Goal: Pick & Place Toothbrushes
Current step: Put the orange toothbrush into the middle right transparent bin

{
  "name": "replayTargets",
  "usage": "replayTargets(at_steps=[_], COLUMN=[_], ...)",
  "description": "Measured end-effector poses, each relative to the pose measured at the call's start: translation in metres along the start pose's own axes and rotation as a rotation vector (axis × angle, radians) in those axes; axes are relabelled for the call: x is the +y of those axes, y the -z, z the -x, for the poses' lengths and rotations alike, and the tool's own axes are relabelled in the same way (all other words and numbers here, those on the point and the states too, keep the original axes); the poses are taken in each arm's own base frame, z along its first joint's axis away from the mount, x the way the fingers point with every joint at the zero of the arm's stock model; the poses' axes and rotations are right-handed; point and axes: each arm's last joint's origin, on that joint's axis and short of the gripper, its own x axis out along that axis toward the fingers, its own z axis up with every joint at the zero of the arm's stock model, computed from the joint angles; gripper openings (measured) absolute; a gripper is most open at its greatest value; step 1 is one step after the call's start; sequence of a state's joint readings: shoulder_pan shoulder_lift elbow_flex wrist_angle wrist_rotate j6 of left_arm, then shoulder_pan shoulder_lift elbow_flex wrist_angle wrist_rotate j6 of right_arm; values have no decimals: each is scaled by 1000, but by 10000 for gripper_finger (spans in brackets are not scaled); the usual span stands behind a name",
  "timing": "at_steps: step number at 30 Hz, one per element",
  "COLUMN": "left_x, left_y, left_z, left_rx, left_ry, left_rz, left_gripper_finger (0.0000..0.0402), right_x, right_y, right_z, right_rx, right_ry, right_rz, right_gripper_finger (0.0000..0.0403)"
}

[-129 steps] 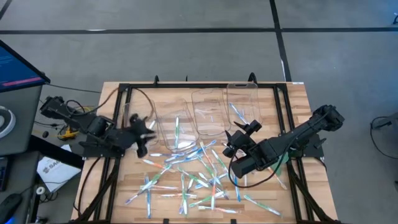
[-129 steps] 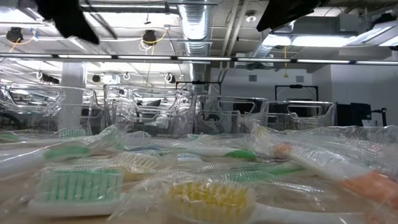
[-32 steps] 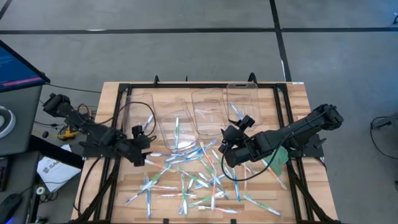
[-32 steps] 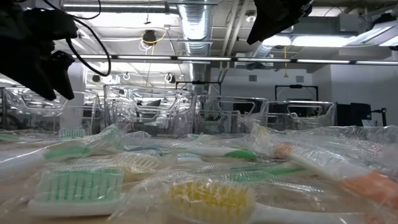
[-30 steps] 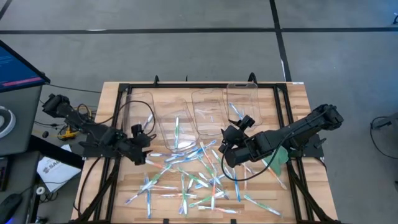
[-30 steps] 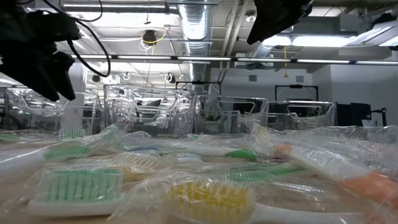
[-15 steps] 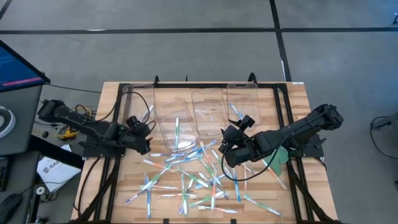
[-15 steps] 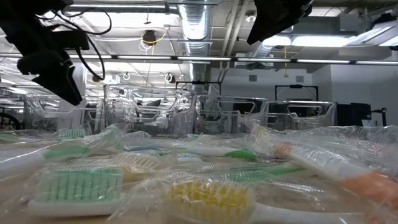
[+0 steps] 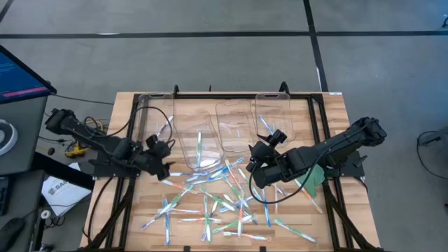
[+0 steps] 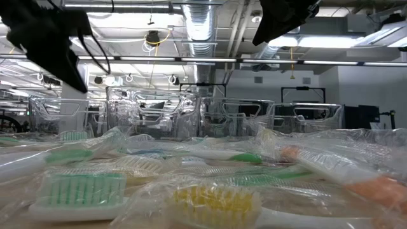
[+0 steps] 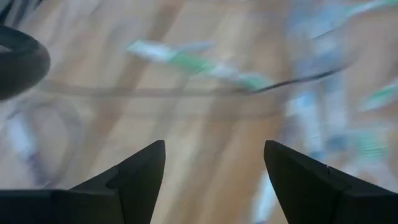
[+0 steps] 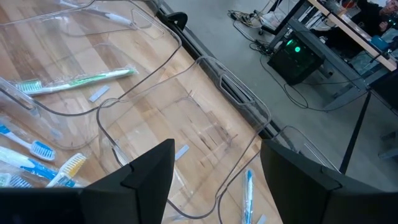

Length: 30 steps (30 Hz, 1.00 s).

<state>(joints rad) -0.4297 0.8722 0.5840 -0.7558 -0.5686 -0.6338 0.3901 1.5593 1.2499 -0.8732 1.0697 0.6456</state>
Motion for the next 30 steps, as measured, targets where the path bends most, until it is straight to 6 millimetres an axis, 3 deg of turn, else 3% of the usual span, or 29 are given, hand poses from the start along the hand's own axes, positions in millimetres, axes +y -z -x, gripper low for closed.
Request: replayTargets(at_steps=[5, 14, 21, 30], left_x=[-26, -64, -75, -77], left_y=[2, 35, 50, 53], left_z=[6, -17, -32, -32], left_rx=[-54, 99, 192, 263], left_ry=[129, 83, 43, 101], left_rz=[-60, -320, -409, -404], left_gripper_finger=[269, 269, 269, 269], right_x=[0, 0, 0, 0], right_y=[0, 0, 0, 0], right_z=[0, 0, 0, 0], right_rx=[0, 0, 0, 0], right_ry=[0, 0, -1, -2], right_rz=[-1, -1, -1, -2], right_gripper_finger=[232, 232, 232, 232])
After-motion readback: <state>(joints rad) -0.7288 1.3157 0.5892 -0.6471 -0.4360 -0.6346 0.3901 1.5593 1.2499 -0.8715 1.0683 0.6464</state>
